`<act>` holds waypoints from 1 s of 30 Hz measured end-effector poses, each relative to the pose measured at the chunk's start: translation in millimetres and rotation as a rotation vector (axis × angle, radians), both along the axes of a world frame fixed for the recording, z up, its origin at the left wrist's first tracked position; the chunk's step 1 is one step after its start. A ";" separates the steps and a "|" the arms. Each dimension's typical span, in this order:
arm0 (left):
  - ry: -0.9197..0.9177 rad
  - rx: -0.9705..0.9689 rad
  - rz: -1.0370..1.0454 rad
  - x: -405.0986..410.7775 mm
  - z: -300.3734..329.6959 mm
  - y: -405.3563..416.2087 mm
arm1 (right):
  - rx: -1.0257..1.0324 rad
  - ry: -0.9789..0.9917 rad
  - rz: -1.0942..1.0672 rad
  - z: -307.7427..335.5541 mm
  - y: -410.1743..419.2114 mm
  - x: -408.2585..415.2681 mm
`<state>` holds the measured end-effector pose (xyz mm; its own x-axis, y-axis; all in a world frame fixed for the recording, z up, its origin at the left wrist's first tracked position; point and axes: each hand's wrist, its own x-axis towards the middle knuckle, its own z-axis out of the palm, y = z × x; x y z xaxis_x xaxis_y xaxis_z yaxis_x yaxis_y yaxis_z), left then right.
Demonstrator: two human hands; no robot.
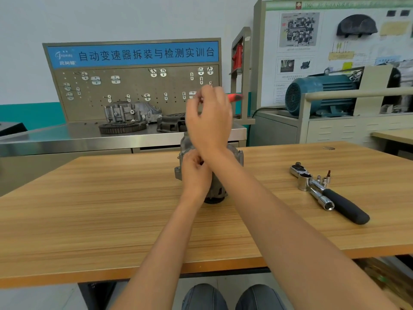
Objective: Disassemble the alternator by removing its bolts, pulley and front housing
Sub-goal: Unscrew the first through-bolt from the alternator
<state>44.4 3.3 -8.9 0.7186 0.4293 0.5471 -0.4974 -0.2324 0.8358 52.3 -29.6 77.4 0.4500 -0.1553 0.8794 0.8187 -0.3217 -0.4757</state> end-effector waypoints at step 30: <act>-0.058 0.046 -0.015 -0.3 1.8 -3.5 | 0.142 0.196 0.374 16.4 -6.0 1.8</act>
<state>44.1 -0.2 -7.2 0.6914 0.3921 0.6068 -0.5484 -0.2619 0.7941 54.1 -35.6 93.8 0.6544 -0.0634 0.7534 0.7561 0.0594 -0.6518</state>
